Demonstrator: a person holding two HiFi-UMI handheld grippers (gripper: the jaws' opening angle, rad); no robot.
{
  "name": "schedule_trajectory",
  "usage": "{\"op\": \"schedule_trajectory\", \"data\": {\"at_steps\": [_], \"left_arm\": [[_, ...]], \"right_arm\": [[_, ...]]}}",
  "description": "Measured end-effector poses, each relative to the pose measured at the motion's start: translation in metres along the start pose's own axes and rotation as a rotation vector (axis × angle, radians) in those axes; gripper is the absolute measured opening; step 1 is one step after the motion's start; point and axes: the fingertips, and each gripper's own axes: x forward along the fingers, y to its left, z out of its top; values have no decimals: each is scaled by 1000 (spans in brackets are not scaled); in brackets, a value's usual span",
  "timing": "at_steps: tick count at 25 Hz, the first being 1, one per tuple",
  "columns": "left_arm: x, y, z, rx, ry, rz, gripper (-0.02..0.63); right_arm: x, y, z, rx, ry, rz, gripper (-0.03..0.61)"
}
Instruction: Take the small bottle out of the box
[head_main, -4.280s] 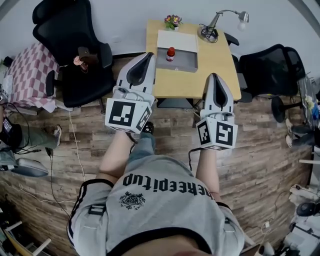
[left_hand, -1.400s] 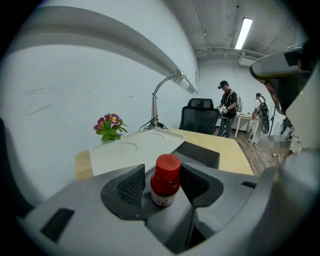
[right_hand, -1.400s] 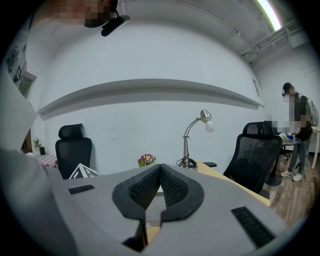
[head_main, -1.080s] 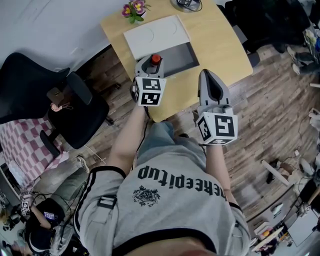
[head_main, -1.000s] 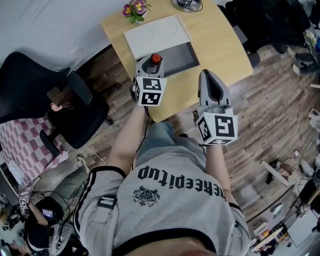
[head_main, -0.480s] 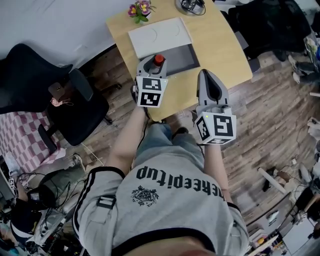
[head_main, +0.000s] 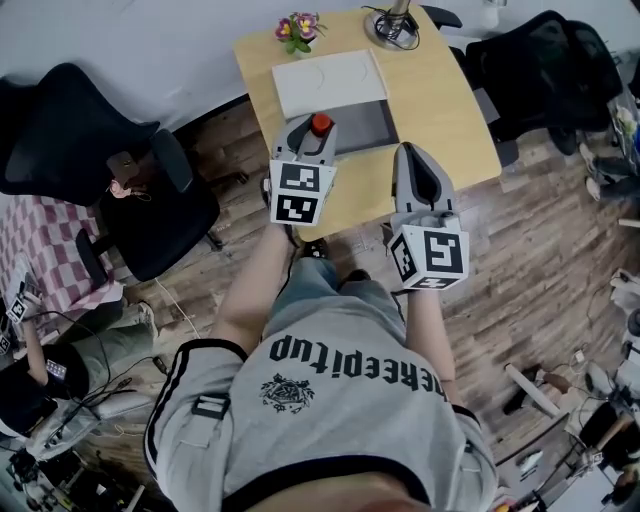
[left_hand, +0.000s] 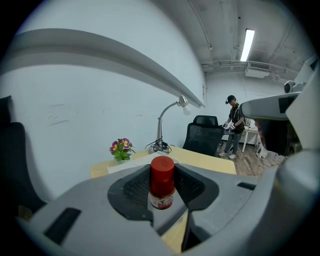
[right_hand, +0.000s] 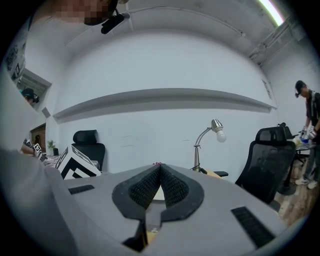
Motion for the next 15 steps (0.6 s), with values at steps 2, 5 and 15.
{"op": "schedule_trajectory", "data": {"at_steps": [2,5,15], "left_arm": [[-9,-2,6,1,-16,14,143],[-24,-6,17,8,-43,34,143],[-75,-21,52,-7,-142,88,143]], "right_arm": [[-4,2,3,-5,-7,15,3],[-11,4,8,-11,-19,34,3],[-34,2,26,-34,-63,69,3]]}}
